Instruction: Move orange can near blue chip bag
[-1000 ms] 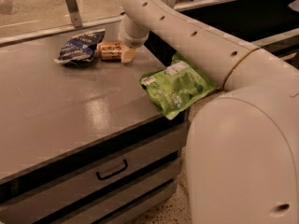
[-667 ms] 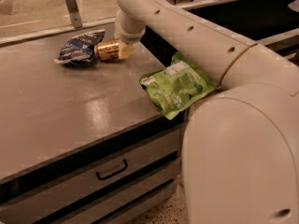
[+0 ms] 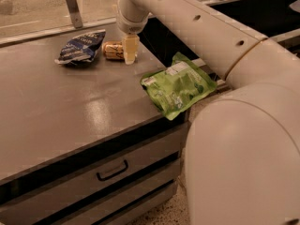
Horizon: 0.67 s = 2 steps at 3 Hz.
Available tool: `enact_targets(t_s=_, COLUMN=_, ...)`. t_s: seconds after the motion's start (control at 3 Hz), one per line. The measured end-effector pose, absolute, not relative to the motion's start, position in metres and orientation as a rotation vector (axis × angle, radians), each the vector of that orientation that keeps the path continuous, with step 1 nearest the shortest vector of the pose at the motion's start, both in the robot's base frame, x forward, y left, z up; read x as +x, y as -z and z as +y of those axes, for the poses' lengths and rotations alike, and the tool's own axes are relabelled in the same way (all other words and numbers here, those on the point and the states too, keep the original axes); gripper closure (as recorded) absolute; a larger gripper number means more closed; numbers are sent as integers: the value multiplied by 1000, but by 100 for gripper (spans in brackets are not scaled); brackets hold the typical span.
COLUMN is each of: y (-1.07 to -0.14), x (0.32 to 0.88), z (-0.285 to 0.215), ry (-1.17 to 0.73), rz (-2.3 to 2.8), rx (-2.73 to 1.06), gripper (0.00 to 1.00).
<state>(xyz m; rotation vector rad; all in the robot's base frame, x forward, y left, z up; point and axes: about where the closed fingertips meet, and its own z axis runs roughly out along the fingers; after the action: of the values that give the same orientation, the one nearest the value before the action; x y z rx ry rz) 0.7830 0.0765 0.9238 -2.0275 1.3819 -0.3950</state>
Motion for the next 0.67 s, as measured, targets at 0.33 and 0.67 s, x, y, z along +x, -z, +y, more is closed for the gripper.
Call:
enact_targets(t_s=0.33, y=-931, x=781, z=72, ry=372, rz=1380, rx=-2028, gripper=0)
enact_targets(t_s=0.67, y=-937, x=782, z=58, ry=292, rz=1365, rx=-1975, gripper=0)
